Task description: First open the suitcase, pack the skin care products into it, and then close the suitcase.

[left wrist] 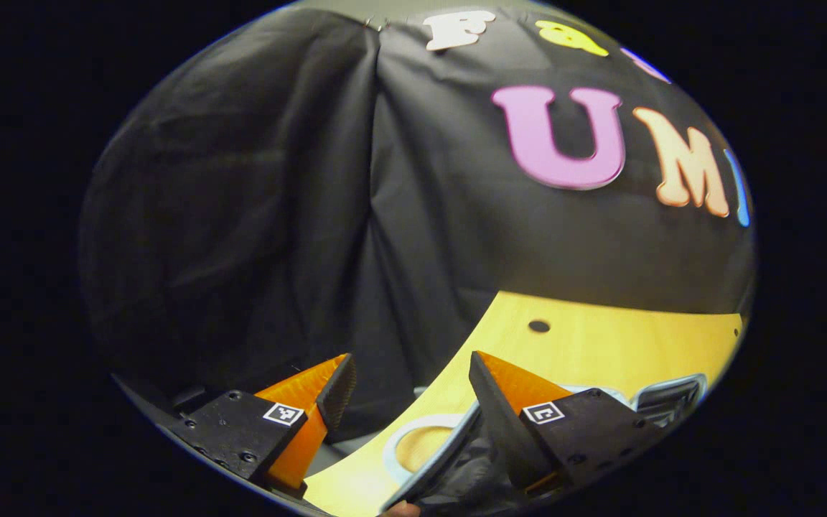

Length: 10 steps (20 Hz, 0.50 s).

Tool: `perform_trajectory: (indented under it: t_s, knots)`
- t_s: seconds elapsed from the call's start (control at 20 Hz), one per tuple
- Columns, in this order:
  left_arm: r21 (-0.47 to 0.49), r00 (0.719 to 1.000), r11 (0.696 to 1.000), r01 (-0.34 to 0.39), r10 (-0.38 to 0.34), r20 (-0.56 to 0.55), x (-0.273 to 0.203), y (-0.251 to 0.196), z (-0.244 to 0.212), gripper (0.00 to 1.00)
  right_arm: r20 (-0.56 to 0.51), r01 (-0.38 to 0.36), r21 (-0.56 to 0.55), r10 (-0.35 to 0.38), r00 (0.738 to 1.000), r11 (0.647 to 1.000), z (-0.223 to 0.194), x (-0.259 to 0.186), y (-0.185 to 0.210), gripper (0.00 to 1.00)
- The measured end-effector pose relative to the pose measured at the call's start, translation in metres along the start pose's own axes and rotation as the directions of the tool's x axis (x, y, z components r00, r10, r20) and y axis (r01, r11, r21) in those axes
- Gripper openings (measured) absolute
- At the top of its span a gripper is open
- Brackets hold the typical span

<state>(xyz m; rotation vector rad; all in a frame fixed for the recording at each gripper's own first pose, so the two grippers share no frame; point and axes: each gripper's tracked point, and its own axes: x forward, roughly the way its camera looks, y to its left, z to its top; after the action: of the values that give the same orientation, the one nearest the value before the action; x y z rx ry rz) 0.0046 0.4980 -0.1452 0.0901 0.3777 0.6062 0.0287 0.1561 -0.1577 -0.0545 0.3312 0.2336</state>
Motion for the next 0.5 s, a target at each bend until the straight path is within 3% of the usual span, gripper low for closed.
perform_trajectory:
  t_s: [0.2, 0.5]
  knots:
    - [0.021, 0.980, 0.993, 0.116, -0.118, 0.161, -0.094, -0.068, 0.069, 0.94, 0.059, 0.000, 0.017, -0.001, 0.998, 1.000, 0.021, -0.009, -0.028, 0.99]
    - [0.059, 0.912, 0.955, 0.291, -0.296, 0.285, -0.191, -0.175, 0.099, 0.93, 0.105, -0.007, 0.028, 0.004, 0.994, 1.000, 0.035, -0.024, -0.071, 0.99]
